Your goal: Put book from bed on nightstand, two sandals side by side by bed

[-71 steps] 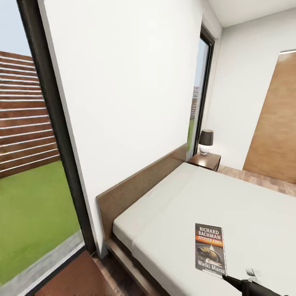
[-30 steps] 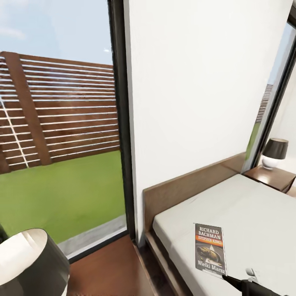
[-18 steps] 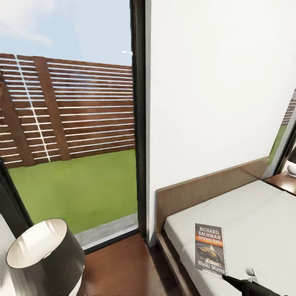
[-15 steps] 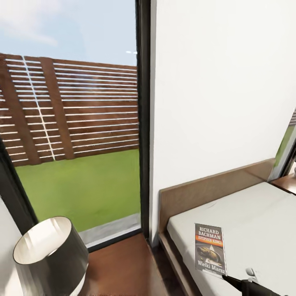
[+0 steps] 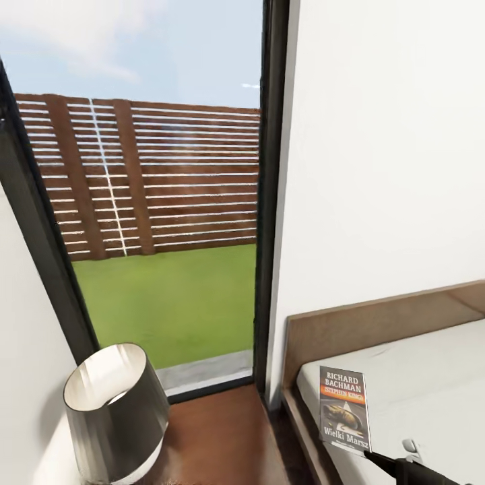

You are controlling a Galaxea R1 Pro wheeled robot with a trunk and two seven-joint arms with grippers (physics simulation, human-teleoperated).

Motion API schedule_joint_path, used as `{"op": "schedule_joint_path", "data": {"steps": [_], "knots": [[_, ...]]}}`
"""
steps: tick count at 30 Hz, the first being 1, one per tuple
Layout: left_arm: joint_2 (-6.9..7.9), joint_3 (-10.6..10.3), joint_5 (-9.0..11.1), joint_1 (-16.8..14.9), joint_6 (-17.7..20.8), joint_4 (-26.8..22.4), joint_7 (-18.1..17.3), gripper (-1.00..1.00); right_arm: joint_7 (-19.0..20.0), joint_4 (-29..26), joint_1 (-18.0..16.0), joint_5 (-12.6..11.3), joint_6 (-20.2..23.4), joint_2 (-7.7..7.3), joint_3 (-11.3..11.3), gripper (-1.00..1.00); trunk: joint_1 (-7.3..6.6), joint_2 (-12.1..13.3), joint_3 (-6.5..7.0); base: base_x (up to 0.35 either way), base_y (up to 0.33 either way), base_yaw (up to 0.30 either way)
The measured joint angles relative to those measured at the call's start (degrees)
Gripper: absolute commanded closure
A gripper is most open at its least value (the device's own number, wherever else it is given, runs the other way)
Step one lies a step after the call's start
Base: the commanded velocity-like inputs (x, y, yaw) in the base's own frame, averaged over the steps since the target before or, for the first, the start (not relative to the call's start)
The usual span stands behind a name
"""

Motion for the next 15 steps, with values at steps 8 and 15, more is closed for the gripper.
{"op": "schedule_joint_path", "data": {"steps": [8,15], "knots": [[0.00,0.0,0.0,0.0,0.0,0.0,0.0,-1.00,0.0,0.0,0.0,0.0,0.0,0.01,0.0,1.00,0.00,0.0,0.00,0.000,0.000,0.292],[0.00,0.0,0.0,0.0,0.0,0.0,0.0,-1.00,0.0,0.0,0.0,0.0,0.0,-0.01,0.0,1.00,0.00,0.0,0.00,0.000,0.000,0.292]]}}
